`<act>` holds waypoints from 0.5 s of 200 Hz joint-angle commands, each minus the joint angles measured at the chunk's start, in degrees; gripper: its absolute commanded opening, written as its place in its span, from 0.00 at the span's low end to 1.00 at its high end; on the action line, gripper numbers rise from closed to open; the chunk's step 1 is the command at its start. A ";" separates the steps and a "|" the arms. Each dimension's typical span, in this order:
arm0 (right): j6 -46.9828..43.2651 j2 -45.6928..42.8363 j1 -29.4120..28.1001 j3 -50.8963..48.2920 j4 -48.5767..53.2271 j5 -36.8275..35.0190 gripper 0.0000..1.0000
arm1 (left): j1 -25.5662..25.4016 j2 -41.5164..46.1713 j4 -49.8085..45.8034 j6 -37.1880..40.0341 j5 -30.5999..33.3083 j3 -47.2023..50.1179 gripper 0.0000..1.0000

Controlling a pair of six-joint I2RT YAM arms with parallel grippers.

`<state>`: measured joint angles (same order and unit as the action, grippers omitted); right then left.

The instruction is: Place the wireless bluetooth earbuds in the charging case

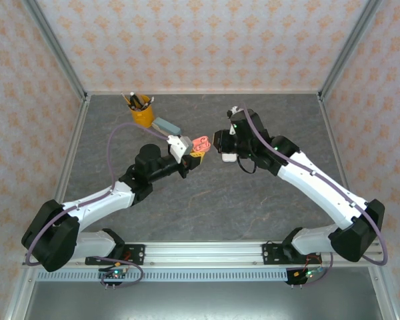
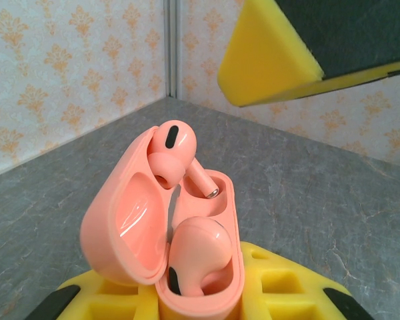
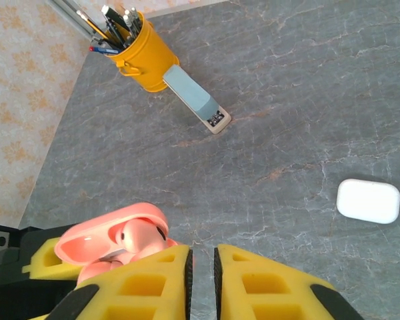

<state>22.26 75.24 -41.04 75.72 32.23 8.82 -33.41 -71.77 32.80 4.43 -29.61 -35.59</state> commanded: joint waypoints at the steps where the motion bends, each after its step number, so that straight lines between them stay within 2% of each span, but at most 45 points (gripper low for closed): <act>1: -1.23 0.89 0.34 3.83 0.82 -0.07 0.18 | -0.63 -0.02 0.46 0.32 -0.72 -1.69 0.00; 100: -2.49 7.63 0.34 9.19 1.26 5.06 0.18 | -0.87 -0.55 0.18 0.32 -0.63 -2.26 0.00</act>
<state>21.17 82.24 -41.04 83.13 32.42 12.38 -33.89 -71.79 32.77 4.43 -29.63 -35.59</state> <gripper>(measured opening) 0.181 0.226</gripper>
